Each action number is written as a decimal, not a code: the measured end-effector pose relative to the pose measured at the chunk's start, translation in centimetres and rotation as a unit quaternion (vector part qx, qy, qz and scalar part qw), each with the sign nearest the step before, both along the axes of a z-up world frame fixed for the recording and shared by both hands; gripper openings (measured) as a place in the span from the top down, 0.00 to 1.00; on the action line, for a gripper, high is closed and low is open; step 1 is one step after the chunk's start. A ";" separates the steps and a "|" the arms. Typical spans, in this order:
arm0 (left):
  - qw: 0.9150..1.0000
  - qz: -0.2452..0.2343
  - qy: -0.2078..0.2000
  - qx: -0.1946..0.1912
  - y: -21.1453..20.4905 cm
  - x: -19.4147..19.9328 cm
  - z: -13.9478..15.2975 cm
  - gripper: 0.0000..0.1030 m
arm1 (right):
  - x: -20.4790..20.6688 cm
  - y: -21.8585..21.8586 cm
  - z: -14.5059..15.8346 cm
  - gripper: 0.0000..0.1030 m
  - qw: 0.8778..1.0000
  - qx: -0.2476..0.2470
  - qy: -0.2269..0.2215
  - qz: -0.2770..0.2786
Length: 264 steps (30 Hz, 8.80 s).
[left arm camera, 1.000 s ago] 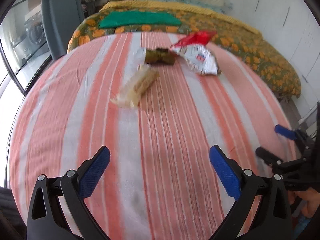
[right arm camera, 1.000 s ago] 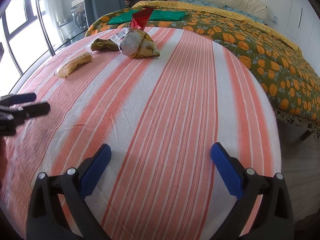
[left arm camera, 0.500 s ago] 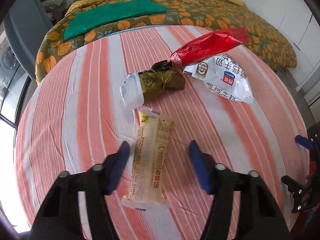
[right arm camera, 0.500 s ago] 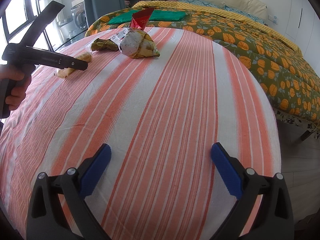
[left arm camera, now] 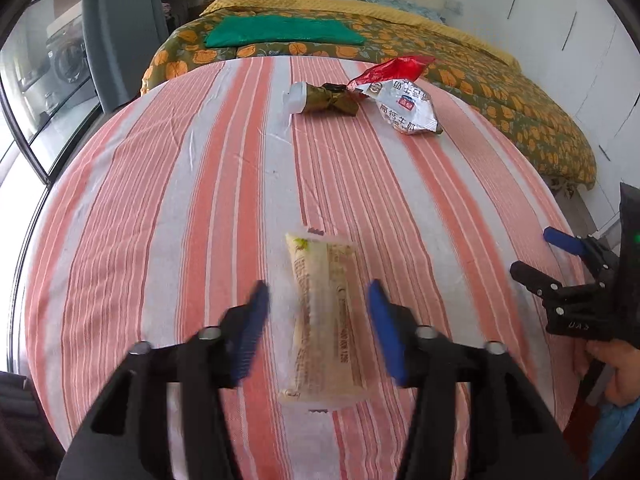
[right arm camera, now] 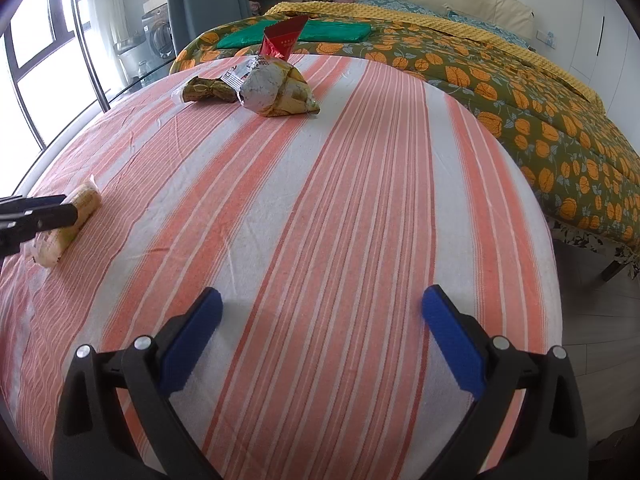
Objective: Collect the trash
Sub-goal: 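Close the left tool on the cream bread wrapper and lift it, then grasp the white snack bag with the right tool while the left tool holds the bread wrapper, then carry both wrappers over the blue wastebasket and open both tools, then move both open tools back over the table, then close the left tool on the gold-wrapped packet and lift it, then grasp the red wrapper with the right tool while the left tool holds the gold packet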
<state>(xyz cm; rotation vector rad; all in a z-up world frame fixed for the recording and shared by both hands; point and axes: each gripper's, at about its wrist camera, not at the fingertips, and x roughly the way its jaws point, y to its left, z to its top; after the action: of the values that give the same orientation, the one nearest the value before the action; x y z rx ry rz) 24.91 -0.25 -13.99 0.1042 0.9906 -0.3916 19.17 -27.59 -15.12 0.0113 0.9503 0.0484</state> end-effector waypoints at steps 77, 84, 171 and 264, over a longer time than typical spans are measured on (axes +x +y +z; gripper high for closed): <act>0.993 -0.080 -0.086 0.024 -13.7 -9.0 3.6 0.83 | -13.3 -5.2 6.6 0.53 0.992 0.086 -0.089 0.021; 0.986 -0.139 -0.094 0.018 -20.7 -12.2 4.2 0.83 | -16.1 -11.9 5.8 0.53 0.993 0.081 -0.081 -0.035; 0.999 -0.006 -0.032 -0.012 -4.3 -7.2 1.2 0.05 | -7.5 -0.8 4.0 0.04 1.000 -0.015 -0.019 0.004; 0.999 0.006 -0.022 0.035 -0.4 0.6 -2.3 0.04 | 20.8 6.2 6.1 0.33 0.989 -0.038 0.059 0.134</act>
<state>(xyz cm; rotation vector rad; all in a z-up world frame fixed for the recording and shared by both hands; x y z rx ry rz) 25.53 -0.65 -16.26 0.1696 0.9614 -0.3414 39.92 -21.39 -9.00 -0.1853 1.0664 0.2621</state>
